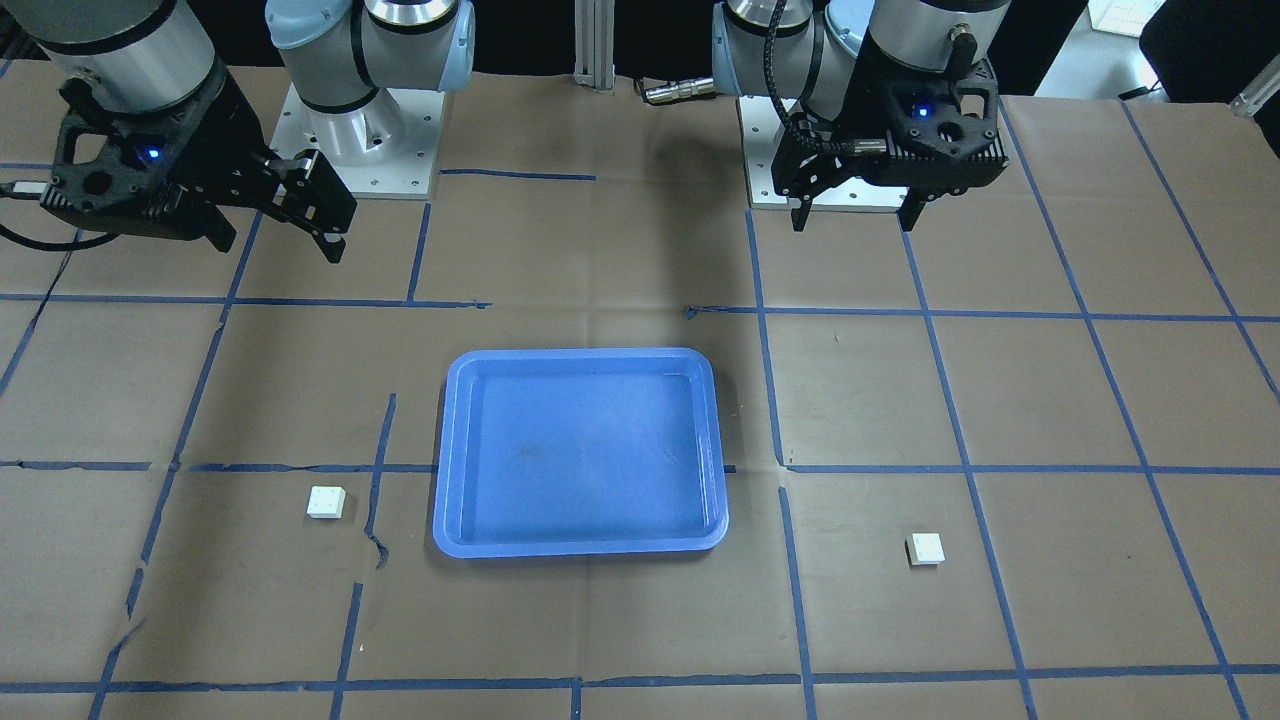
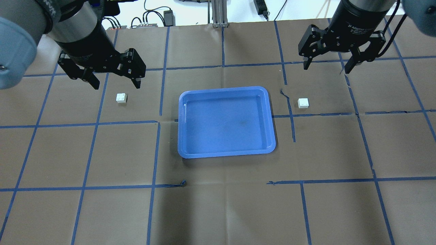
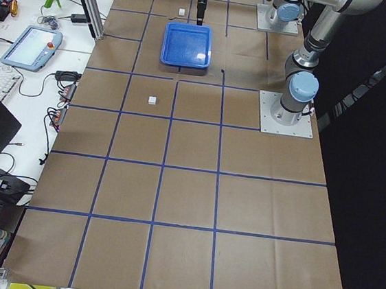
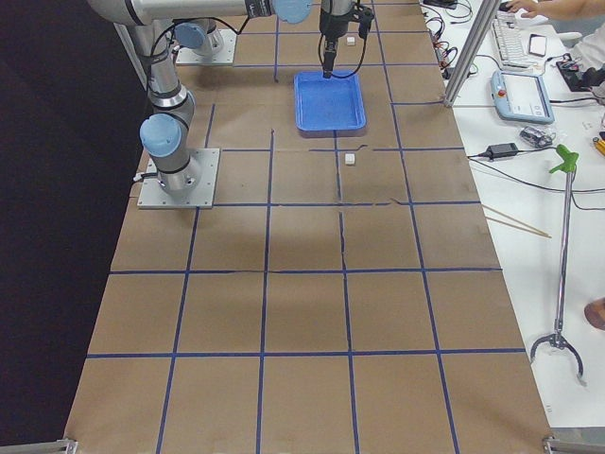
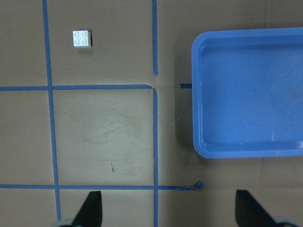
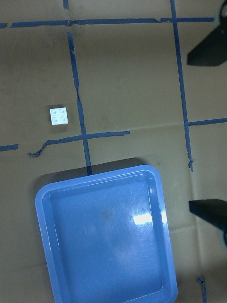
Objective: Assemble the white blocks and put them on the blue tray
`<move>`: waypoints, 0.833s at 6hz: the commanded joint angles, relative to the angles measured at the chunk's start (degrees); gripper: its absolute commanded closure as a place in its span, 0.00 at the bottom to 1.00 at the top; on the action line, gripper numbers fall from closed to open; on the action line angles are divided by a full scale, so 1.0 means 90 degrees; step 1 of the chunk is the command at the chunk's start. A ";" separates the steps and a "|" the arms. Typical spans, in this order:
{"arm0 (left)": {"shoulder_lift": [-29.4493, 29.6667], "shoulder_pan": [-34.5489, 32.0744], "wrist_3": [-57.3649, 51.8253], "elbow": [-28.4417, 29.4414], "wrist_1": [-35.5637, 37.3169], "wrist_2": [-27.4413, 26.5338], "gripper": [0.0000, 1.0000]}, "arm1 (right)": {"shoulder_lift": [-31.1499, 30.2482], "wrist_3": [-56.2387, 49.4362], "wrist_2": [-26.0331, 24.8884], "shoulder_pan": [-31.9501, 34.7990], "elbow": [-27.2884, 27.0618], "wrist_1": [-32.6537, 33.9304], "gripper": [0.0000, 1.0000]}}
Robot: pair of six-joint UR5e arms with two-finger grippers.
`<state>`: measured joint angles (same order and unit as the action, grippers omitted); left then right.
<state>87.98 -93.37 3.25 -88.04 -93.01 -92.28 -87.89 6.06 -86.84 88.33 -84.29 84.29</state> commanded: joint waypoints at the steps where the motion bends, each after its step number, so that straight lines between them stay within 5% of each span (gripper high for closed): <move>1: 0.0000 0.0119 -0.0010 -0.0003 -0.0007 0.0019 0.01 | 0.0000 0.0000 0.0000 0.0000 0.0000 0.0000 0.00; 5: -0.0058 0.0179 -0.0097 -0.0042 -0.0084 -0.0087 0.01 | 0.0000 0.0000 0.0000 0.0000 0.0000 0.0000 0.00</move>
<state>87.60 -91.87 2.89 -88.10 -93.34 -92.39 -87.89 6.06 -86.84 88.33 -84.29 84.25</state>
